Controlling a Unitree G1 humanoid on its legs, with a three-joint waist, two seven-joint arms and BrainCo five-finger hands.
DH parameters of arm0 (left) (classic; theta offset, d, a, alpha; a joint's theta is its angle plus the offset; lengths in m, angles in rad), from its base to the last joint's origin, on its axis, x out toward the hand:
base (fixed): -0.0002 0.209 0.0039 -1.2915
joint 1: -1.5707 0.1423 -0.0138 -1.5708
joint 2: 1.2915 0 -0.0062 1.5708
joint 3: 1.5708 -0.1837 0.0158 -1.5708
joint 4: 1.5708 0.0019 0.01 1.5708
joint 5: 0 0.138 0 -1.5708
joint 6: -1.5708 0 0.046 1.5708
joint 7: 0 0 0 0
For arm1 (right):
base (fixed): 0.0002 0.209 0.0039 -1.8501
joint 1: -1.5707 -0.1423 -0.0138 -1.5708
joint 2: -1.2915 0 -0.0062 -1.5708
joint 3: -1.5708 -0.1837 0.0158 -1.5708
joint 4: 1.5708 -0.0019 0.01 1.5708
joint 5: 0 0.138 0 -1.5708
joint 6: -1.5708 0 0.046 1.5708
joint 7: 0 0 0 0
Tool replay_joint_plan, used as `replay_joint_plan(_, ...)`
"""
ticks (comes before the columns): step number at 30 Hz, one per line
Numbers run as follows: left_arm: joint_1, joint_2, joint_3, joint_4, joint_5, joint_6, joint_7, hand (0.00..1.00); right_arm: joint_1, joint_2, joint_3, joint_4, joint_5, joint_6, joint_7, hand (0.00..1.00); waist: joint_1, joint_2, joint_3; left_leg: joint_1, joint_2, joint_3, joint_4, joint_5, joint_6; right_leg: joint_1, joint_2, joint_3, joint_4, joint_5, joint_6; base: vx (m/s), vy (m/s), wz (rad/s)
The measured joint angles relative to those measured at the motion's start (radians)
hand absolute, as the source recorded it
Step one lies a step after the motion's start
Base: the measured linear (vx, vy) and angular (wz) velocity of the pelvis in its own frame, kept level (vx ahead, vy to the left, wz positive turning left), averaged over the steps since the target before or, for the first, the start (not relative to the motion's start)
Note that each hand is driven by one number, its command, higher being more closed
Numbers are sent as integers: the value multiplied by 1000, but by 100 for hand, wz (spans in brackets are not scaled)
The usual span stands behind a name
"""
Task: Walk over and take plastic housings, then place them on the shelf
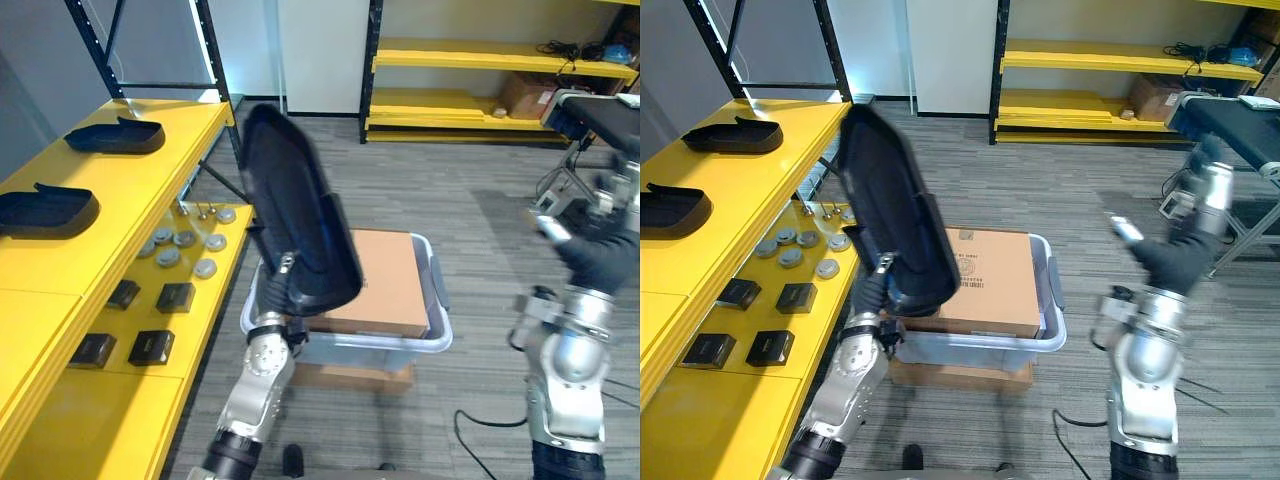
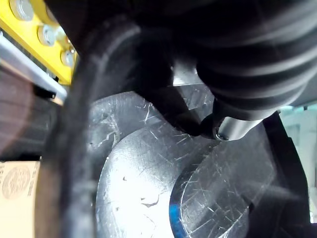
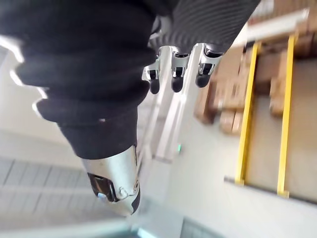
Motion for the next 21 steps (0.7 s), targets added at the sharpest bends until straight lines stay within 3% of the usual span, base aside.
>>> replay_joint_plan(3,39,2,30,-14,-1,-23,-5,100,46,2,-16,340,100,46,27,0,2,8,-3,-1,2,-3,0,-3,-2,2,1,-3,-2,1,-1,7,-10,1)
replay_joint_plan(5,71,0,41,-16,-4,-34,-35,100,78,23,-10,609,196,92,97,0,4,17,-4,-1,1,-11,0,-3,-2,10,1,-10,-3,1,-1,34,-28,9)
replay_joint_plan(7,105,3,43,-26,-20,-39,-66,100,108,55,-1,722,198,130,162,0,2,20,-1,2,0,-19,0,-6,2,20,1,-20,-1,-7,-1,37,-23,14)
replay_joint_plan(10,145,2,45,-33,-22,-41,-109,100,138,111,16,867,192,155,238,0,4,16,12,22,0,-33,0,-11,4,46,1,-39,11,-25,-1,12,-25,17)
replay_joint_plan(15,191,-12,47,-102,-45,-43,-131,100,146,147,138,944,163,189,262,0,26,19,44,1,-8,-45,1,-39,-19,39,-9,-117,98,-82,0,-35,-26,52)
replay_joint_plan(17,191,-30,48,-130,-52,-58,-131,100,134,158,174,943,134,189,270,0,34,-2,67,-30,-22,-47,10,-82,-33,24,-47,-189,129,-114,-6,-34,27,149)
replay_joint_plan(18,187,-47,50,-144,-60,-65,-131,100,113,168,190,938,122,188,268,0,48,-9,92,-94,-20,11,132,-96,18,16,-80,-268,188,-143,-8,-6,42,136)
replay_joint_plan(19,187,-54,50,-148,-61,-66,-131,100,111,164,193,930,116,189,267,0,55,4,98,-105,-12,36,164,-110,28,17,-82,-284,207,-154,-6,-7,9,188)
replay_joint_plan(20,198,-76,57,-153,-70,-66,-130,100,107,148,198,908,94,188,266,0,60,-1,110,-142,11,151,198,-115,67,28,-100,-374,273,-187,16,34,-32,141)
replay_joint_plan(21,198,-74,63,-153,-73,-66,-129,100,104,147,209,898,89,188,267,0,60,4,108,-135,17,198,201,-130,89,39,-111,-406,272,-190,19,57,-40,191)
